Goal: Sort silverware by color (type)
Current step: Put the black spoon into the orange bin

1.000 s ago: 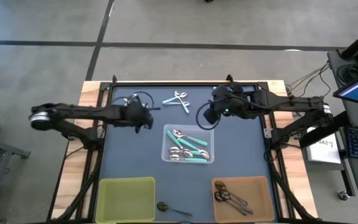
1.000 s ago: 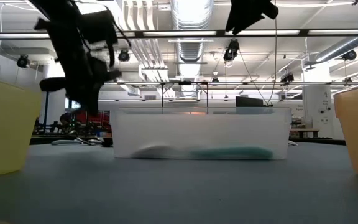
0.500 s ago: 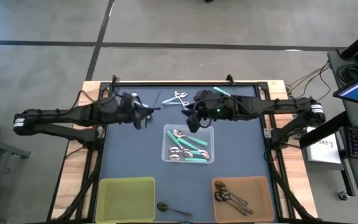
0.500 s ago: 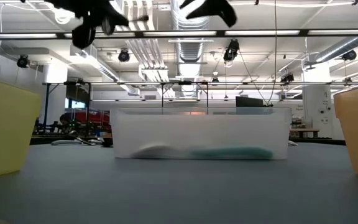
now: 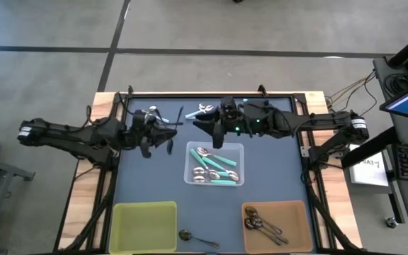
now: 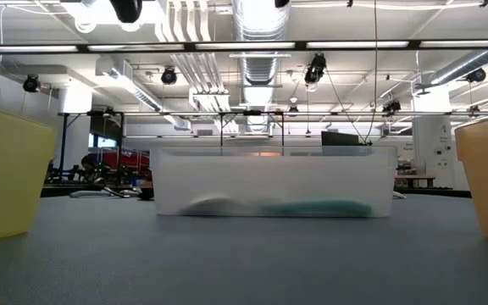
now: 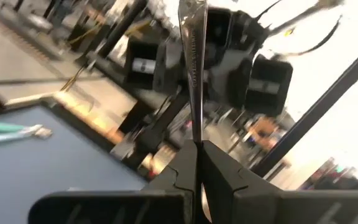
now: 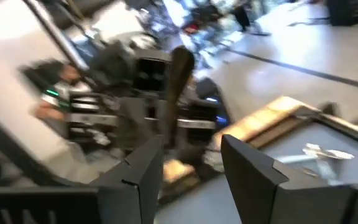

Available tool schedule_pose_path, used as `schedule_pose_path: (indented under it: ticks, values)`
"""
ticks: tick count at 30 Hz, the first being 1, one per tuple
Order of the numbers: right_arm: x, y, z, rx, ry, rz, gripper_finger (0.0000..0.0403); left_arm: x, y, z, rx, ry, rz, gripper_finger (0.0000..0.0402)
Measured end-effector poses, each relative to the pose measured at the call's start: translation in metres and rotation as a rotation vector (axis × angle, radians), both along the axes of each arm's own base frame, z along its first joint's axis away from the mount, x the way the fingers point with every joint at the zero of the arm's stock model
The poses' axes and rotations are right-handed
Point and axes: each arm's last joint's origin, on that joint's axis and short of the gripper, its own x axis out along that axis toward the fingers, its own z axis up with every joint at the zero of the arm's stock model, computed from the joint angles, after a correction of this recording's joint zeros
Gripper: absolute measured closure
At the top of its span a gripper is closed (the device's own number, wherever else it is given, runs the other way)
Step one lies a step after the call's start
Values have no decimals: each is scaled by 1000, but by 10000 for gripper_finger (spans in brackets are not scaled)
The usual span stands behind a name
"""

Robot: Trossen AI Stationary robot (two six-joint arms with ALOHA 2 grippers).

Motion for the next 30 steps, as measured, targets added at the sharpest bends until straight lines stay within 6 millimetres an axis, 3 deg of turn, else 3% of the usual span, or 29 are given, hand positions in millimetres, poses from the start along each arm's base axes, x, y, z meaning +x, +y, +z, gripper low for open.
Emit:
schedule_pose_path:
  ticks: [7,13,19,30]
  values:
    - [1,3,6,19,-71,23,223,10,-1,4,-7,-89,-10,402]
    - [1,2,8,-3,-92,19,224,26,-3,0,-27,-85,-14,402]
    - [1,0,8,-44,-90,13,225,44,-5,8,9,-76,-7,402]
    - [1,-2,8,-67,-88,6,225,54,0,11,11,-57,16,402]
